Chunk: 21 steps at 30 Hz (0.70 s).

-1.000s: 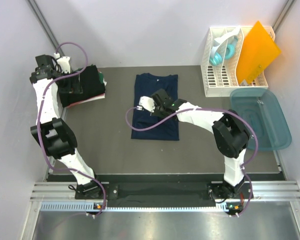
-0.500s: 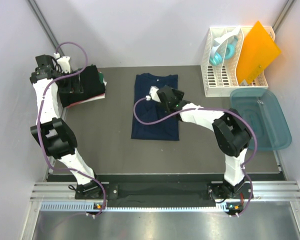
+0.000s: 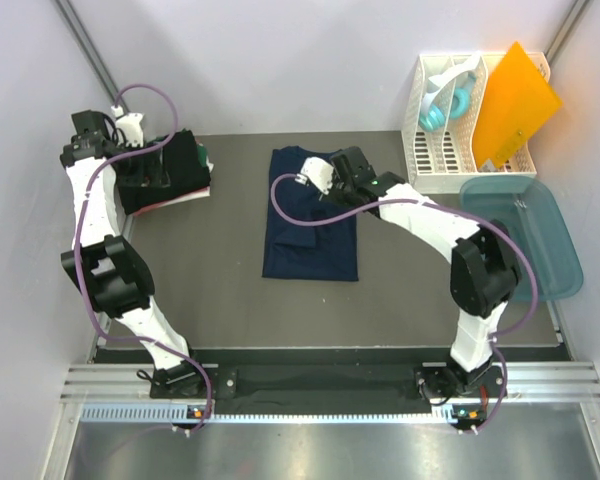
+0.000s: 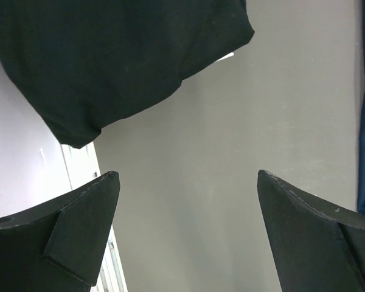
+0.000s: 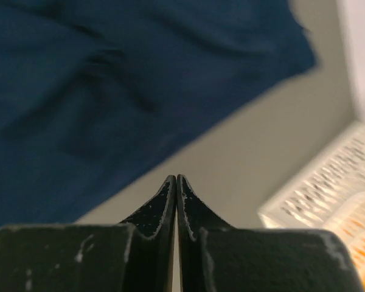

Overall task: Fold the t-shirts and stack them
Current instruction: Fold the folded rectangular tshirt in 1/3 of the way

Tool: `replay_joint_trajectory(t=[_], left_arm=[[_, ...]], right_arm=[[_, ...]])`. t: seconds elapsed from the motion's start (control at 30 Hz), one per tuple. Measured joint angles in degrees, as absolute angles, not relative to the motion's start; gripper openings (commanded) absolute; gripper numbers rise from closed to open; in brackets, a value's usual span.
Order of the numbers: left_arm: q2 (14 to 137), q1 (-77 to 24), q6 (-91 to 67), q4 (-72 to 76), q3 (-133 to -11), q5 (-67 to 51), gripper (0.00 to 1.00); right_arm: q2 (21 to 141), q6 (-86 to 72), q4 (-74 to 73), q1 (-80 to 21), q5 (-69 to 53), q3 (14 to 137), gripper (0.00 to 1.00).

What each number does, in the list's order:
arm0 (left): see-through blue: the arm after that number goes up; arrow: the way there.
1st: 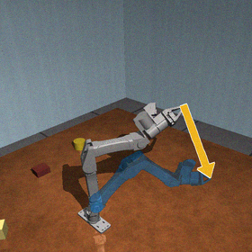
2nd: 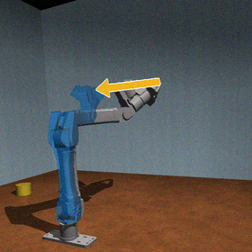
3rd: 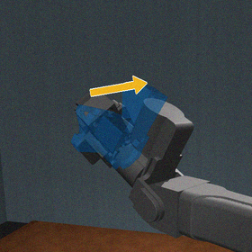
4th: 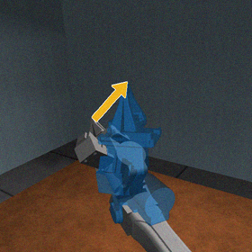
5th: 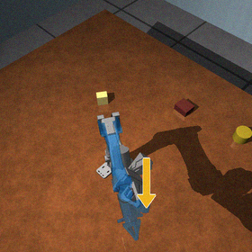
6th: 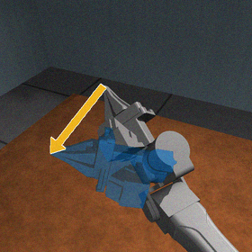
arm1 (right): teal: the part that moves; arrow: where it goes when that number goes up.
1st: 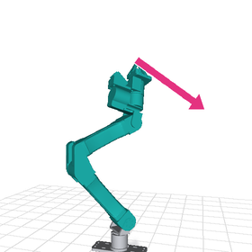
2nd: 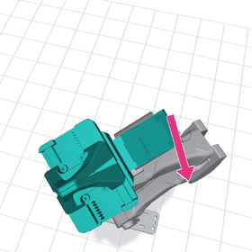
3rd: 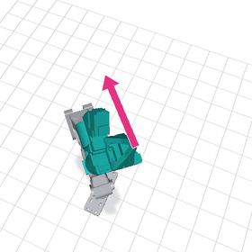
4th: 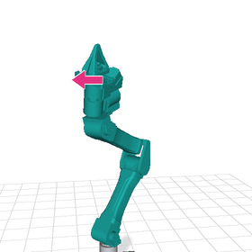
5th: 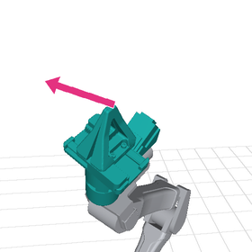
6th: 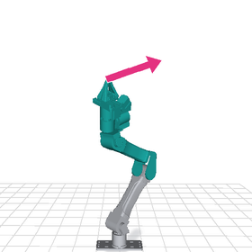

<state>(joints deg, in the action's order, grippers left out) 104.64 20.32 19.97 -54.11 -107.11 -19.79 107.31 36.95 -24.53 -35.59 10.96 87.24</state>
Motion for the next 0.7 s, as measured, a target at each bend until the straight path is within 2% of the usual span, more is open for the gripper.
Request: replay_joint_trajectory(t=[0.17, 0.33, 0.47, 0.7], left_arm=[[104.64, 20.32, 19.97, -54.17, -106.91, -21.06, 0.99], [104.64, 20.16, 19.97, -54.33, -106.91, -21.63, 0.99], [104.64, 19.84, 19.97, -54.59, -106.91, -21.61, 0.99], [104.62, 19.62, 20.12, -54.98, -106.91, -21.58, 0.99]], right_arm=[[104.66, 34.37, -32.84, -35.62, -5.58, 87.48, 0.0], [106.85, 33.85, -37.52, -35.62, -13.74, 87.48, 0.0], [110.32, 33.74, -37.1, -35.59, -13.61, 87.39, 0.0], [111.26, 33.1, -29.85, -33.82, -3.49, 85.47, 0.0]])
